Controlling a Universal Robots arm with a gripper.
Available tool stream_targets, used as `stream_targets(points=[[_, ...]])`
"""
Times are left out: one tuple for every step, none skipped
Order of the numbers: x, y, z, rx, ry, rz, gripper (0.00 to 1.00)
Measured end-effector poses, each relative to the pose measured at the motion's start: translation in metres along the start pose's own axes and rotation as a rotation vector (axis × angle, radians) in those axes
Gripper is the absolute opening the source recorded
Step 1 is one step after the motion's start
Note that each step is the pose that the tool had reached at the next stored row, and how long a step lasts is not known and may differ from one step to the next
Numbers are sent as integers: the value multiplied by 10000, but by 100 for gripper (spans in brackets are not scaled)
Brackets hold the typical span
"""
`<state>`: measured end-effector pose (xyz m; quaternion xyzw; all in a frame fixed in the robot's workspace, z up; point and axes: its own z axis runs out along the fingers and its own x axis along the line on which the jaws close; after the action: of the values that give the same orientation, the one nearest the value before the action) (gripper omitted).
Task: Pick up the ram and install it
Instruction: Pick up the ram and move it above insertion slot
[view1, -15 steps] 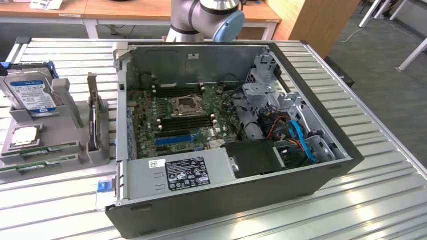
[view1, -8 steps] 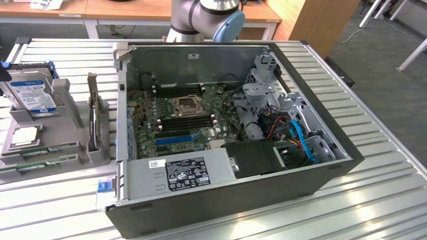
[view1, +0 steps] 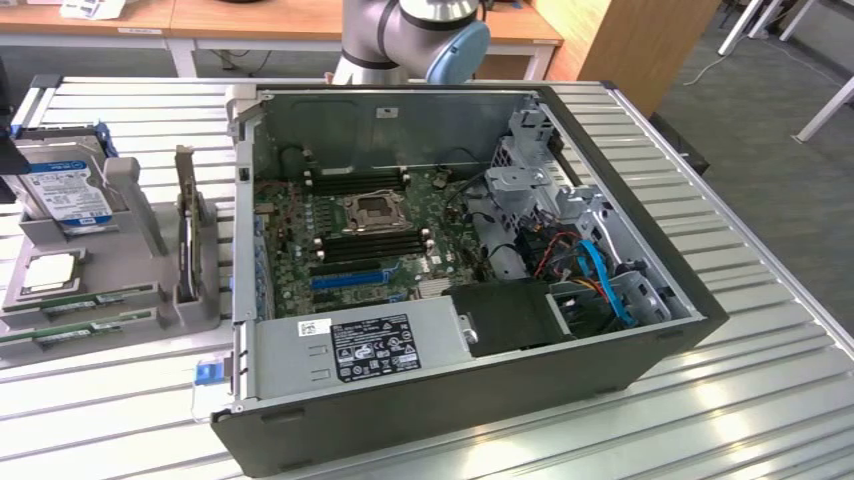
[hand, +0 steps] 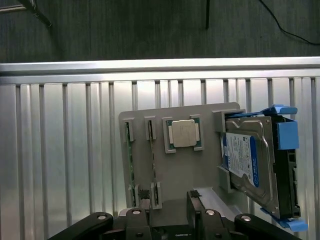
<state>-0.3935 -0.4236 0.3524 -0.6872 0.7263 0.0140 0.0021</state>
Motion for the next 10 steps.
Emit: stream_targets(points=[[0,0,13,1,-1,0,41],[1,0,25,1,-1,0,41],[1,-1,36,0,0,0,41],[1,-1,47,1,-1,0,41],[1,-1,59,1,0,0,41],[2,-1,71,1,-1,0,41],[2,-1,82,0,0,0,41],[2,-2,93,0,0,0,41],[3,-2,105,0,0,0,41],[3,-2,117,1,0,0,41]])
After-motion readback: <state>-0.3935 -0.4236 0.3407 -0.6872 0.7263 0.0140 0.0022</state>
